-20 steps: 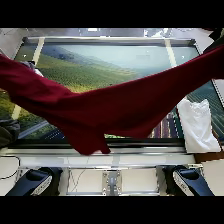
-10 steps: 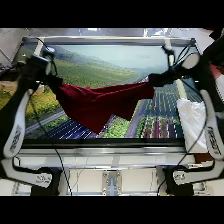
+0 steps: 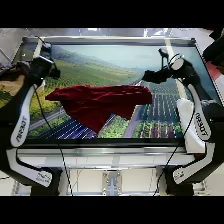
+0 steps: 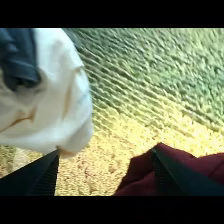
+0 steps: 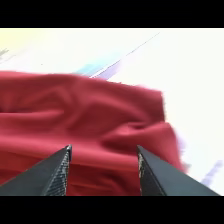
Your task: Fold the shirts.
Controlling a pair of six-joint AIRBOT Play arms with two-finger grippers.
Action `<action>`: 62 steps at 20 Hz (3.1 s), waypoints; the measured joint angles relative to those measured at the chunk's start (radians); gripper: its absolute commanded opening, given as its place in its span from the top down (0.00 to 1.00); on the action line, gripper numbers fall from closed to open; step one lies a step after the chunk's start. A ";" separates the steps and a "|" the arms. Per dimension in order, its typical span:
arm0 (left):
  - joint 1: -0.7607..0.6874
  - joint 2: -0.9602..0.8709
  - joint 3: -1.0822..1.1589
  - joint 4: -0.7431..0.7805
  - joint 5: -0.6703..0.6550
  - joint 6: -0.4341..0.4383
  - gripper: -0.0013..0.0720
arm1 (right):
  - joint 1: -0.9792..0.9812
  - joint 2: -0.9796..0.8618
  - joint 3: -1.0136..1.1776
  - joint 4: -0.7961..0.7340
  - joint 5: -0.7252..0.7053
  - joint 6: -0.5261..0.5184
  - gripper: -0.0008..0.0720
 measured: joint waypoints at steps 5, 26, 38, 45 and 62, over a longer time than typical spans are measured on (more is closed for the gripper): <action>0.183 0.235 -0.208 -0.195 -0.140 -0.107 0.60 | -0.144 0.174 0.083 -0.162 0.178 -0.001 0.38; 0.274 0.292 -0.937 -1.495 0.237 0.372 0.47 | -0.232 0.653 -0.700 0.365 -0.037 -0.201 0.38; 0.341 0.314 -0.940 -1.468 0.086 0.426 0.46 | -0.227 0.661 -0.706 0.385 -0.045 -0.207 0.38; 0.269 0.241 -0.940 -1.508 0.181 0.428 0.52 | -0.227 0.661 -0.706 0.388 -0.046 -0.207 0.38; 0.225 0.286 -0.938 -1.641 0.295 0.430 0.97 | -0.091 0.248 -0.785 0.448 -0.370 -0.043 0.38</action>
